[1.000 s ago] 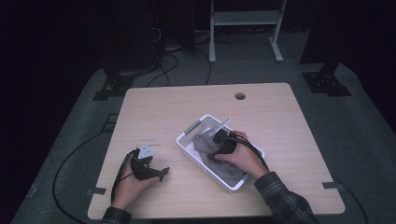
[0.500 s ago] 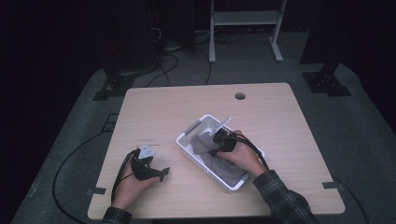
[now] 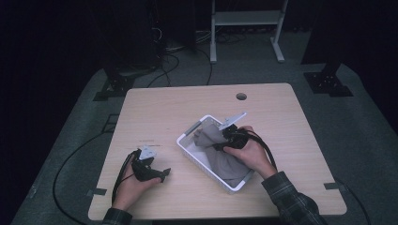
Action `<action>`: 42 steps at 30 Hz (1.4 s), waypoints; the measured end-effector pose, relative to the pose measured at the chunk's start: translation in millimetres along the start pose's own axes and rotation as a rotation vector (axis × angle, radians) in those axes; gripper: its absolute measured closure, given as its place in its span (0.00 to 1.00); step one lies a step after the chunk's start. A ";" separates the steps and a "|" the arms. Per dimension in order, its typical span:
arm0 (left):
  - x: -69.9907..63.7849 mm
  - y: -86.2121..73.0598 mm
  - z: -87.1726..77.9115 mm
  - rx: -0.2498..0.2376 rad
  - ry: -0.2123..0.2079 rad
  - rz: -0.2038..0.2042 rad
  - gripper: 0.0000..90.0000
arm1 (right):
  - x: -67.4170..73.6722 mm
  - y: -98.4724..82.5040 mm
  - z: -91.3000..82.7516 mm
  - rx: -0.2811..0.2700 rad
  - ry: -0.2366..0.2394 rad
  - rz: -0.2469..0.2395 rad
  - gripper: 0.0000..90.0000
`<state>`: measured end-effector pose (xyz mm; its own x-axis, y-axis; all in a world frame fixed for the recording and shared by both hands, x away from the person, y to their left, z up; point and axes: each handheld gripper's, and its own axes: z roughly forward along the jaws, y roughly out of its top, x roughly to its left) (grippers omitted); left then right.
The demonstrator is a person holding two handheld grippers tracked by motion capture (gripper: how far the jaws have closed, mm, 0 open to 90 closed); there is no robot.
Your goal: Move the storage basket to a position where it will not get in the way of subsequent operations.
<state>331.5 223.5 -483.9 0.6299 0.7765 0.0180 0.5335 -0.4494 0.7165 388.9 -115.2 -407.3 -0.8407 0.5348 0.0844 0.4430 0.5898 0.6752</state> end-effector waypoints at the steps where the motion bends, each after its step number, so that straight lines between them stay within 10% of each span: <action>1: -0.1 -0.1 0.0 0.000 0.000 0.000 0.00 | -0.5 0.3 -5.5 -0.014 0.004 -0.001 0.83; 20: -0.1 0.0 -0.2 0.003 -0.003 0.002 0.00 | -5.3 10.1 -89.8 -0.176 -0.061 0.019 0.83; 42: -0.1 0.1 -0.3 0.004 -0.003 0.001 0.00 | -52.4 -32.1 -164.5 -0.286 -0.231 0.150 0.85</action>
<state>331.3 223.5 -483.6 0.6324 0.7745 0.0170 0.5346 -0.4522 0.7139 367.5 -261.7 -312.9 -0.6666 0.7436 0.0522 0.4235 0.3201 0.8475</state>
